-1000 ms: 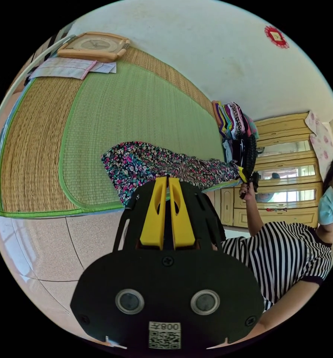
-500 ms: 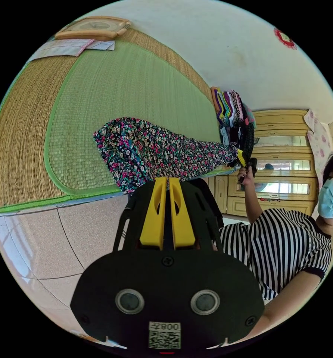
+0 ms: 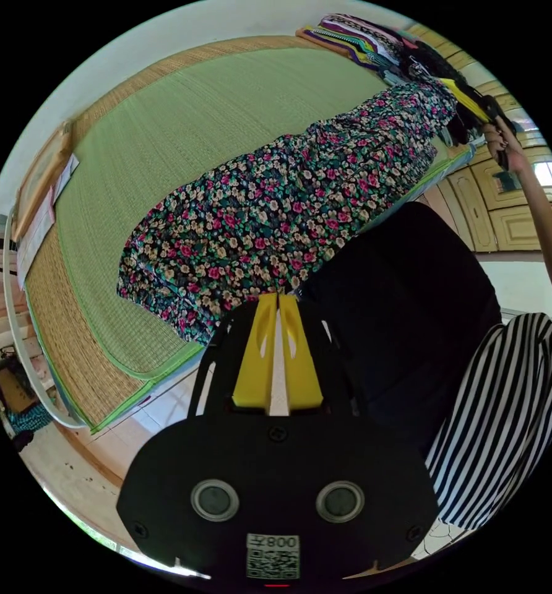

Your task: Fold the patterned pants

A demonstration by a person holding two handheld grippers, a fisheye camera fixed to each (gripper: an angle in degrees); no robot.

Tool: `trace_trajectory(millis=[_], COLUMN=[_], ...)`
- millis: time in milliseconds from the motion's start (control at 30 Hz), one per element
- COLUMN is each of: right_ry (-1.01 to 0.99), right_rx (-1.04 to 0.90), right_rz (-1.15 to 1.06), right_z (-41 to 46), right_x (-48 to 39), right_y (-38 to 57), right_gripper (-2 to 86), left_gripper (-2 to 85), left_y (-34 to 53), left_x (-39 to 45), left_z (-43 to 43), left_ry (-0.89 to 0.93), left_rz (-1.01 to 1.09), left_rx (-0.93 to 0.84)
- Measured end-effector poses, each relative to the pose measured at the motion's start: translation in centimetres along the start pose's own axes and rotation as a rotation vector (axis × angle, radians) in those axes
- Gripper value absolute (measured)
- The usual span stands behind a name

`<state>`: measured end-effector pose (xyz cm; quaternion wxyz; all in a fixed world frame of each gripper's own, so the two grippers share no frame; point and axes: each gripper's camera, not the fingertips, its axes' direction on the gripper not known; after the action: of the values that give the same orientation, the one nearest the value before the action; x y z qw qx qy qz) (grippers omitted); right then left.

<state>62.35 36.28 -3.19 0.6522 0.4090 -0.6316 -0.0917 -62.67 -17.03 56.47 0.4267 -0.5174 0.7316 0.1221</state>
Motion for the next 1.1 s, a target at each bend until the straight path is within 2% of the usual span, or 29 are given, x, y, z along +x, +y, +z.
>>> trace_trajectory(millis=[200, 400, 467, 567, 700, 733, 767, 833, 900, 967, 1100], right_ry=[-0.003, -0.026, -0.03, 0.025, 0.17, 0.267, 0.365, 0.44, 0.454, 0.482, 0.462], right_rx=[0.024, 0.102, 0.149, 0.178, 0.193, 0.175, 0.15, 0.132, 0.107, 0.06, -0.064], right_rz=[0.007, -0.001, -0.026, -0.044, -0.033, -0.027, 0.015, 0.034, 0.004, -0.021, -0.008], right_z=[1.2, 2.4, 3.0, 4.8, 8.7, 10.3, 12.0, 14.2, 16.3, 19.5, 25.1], right_x=[1.0, 1.8, 1.7, 1.8, 3.2, 3.7, 4.5, 5.5, 6.5, 8.4, 12.0], right_y=[-0.7, -1.7, -3.1, -7.1, -14.9, -17.3, -19.2, -20.8, -21.1, -20.3, -18.5], right_gripper=[0.3, 0.3, 0.3, 0.4, 0.5, 0.6, 0.6, 0.7, 1.1, 1.8, 2.2], left_gripper=[0.4, 0.1, 0.1, 0.1, 0.3, 0.3, 0.4, 0.6, 0.6, 0.6, 0.4], left_y=[-0.2, -1.4, -3.6, -8.9, -16.1, -17.6, -18.5, -18.9, -18.5, -17.6, -17.4], left_x=[-1.4, -5.8, -8.1, -11.3, -16.0, -17.0, -17.7, -17.7, -16.9, -15.4, -14.7], left_z=[-4.6, -12.3, -15.5, -18.4, -19.4, -19.3, -19.0, -18.1, -16.1, -12.1, -6.9], left_ry=[0.049, 0.077, 0.065, -0.007, -0.037, -0.076, -0.067, -0.008, 0.082, 0.17, 0.115], left_rz=[-0.093, -0.187, -0.185, -0.184, -0.303, -0.367, -0.398, -0.373, -0.323, -0.255, -0.243], left_rx=[0.113, 0.35, 0.436, 0.474, 0.446, 0.431, 0.417, 0.424, 0.41, 0.315, 0.108])
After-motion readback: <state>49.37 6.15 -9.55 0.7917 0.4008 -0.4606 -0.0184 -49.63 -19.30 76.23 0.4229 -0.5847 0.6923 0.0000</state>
